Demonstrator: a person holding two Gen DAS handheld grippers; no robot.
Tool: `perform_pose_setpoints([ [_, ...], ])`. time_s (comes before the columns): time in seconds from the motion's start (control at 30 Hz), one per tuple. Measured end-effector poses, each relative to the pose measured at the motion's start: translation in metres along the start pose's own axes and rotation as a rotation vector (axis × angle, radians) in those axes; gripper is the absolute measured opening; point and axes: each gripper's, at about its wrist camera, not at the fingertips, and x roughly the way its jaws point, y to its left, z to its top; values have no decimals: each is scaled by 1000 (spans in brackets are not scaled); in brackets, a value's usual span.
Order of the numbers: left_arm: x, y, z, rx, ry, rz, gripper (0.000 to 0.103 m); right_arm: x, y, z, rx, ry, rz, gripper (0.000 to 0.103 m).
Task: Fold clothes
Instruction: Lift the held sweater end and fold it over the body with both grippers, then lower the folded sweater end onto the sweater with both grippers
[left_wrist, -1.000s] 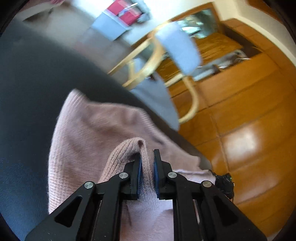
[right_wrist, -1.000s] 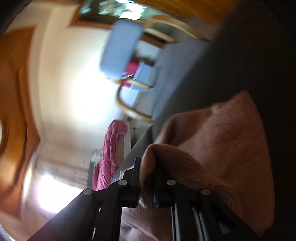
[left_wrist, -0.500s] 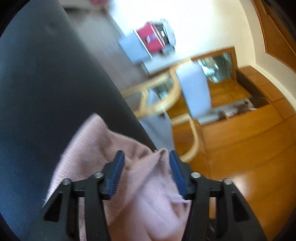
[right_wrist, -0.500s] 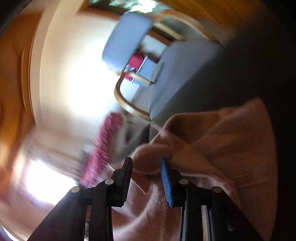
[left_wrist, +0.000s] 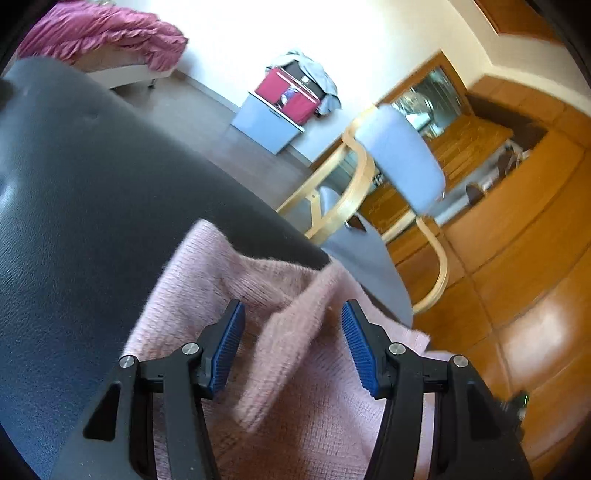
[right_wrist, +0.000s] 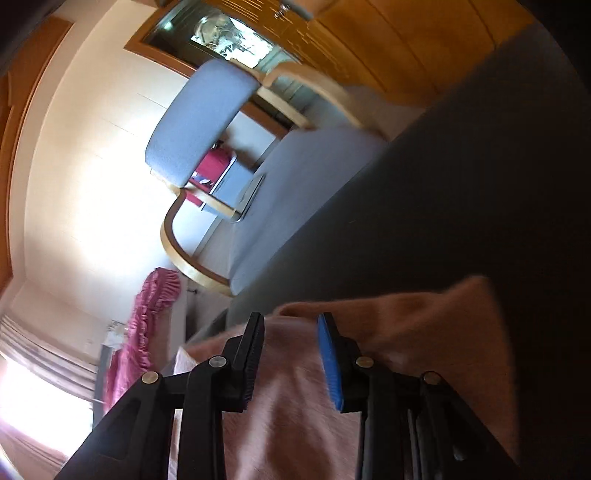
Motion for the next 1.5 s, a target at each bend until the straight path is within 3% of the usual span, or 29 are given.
perform_pose_setpoints([
  [0.1, -12, 9, 8, -52, -19, 7, 58, -31, 11, -18, -154, -49, -82, 31],
  [0.27, -39, 20, -2, 36, -4, 125, 58, -74, 4, -39, -341, -58, -154, 31],
  [0.37, -50, 28, -14, 106, 29, 189, 58, -77, -21, -52, -335, -14, -99, 31],
  [0.57, -52, 28, -26, 223, 89, 194, 58, -71, -45, -51, -242, 33, 26, 34],
  [0.77, -44, 24, -29, 273, 135, 152, 58, -85, -33, -64, -387, 117, 92, 34],
  [0.83, -46, 26, -29, 276, 139, 137, 58, -86, -36, -72, -403, 125, 99, 33],
  [1.0, -54, 31, -24, 269, 108, 189, 58, -85, -43, -72, -369, 144, 106, 33],
  [1.07, -52, 31, -25, 277, 126, 169, 58, -86, -46, -73, -374, 157, 106, 33],
  [1.27, -41, 11, -35, 395, 175, 161, 61, -84, -50, -69, -369, 178, 122, 33],
  [1.37, -40, 10, -34, 401, 175, 165, 61, -83, -47, -72, -377, 166, 90, 16],
  [1.43, -39, 8, -34, 408, 172, 170, 50, -83, -47, -71, -351, 156, 92, 10],
  [1.5, -40, 4, -35, 431, 164, 193, 32, -87, -49, -69, -309, 137, 124, 9],
])
